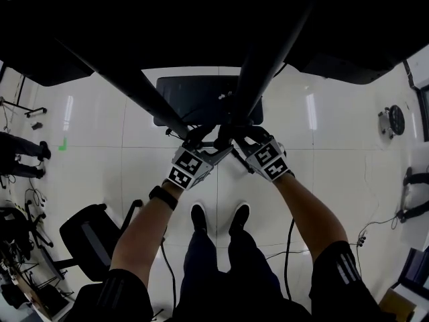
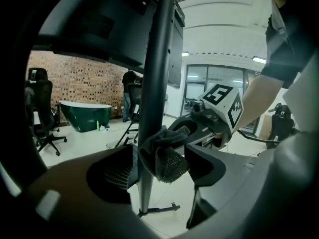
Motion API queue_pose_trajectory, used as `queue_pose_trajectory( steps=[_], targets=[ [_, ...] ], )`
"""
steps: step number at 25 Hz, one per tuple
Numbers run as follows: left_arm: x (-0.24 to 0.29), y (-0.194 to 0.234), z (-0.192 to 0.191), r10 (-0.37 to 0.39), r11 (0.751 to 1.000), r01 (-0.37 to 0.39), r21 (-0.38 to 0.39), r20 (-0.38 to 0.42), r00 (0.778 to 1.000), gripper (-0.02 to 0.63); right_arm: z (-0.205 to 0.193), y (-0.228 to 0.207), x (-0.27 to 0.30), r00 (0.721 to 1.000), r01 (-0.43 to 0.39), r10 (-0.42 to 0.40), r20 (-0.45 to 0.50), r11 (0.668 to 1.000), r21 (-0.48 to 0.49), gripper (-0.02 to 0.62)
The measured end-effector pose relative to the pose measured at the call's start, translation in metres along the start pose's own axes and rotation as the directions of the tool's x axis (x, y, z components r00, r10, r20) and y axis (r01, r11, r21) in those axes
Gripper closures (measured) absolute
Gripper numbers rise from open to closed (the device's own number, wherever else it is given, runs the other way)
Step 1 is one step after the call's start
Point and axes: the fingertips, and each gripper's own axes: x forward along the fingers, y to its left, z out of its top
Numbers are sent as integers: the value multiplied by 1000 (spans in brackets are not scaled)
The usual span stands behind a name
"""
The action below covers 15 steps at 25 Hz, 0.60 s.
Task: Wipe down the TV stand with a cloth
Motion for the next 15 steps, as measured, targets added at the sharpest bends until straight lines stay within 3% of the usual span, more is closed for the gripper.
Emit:
queue_pose_trajectory(
  steps=[10,15],
  targets=[
    [34,19,-85,-6,998,2,-67,-70,998,256,-78,-2,55,996,0,4,-90,999,49,562],
    [44,24,-109,-19,995,10,-100,-84,996,253,-105,-4,75,991,16,-6,-135,997,74,562]
  ],
)
